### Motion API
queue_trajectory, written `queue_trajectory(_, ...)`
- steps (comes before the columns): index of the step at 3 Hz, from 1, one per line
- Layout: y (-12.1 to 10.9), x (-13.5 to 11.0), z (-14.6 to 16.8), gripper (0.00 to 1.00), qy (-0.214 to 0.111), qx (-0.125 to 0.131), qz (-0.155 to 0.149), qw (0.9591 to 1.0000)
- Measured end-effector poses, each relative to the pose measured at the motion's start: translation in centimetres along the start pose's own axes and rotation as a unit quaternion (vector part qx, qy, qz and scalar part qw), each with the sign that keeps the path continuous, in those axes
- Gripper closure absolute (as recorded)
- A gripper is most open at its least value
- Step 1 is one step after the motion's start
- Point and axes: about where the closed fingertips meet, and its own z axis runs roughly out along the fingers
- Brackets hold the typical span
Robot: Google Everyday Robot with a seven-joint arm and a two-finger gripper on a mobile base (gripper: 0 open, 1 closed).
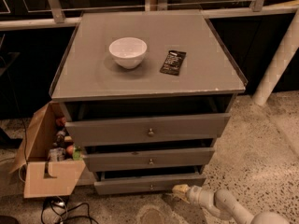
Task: Close bottom drawer
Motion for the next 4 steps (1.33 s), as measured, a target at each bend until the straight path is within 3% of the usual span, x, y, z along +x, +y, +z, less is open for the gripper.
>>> queue_trajectory(1,1.6,-1.3,1.1,1.0,-0.013,-0.012,0.001,0.9998)
queue_trajectory(4,2.7,-2.3,2.3,1.0,-0.021,-0.023,0.005,0.9995)
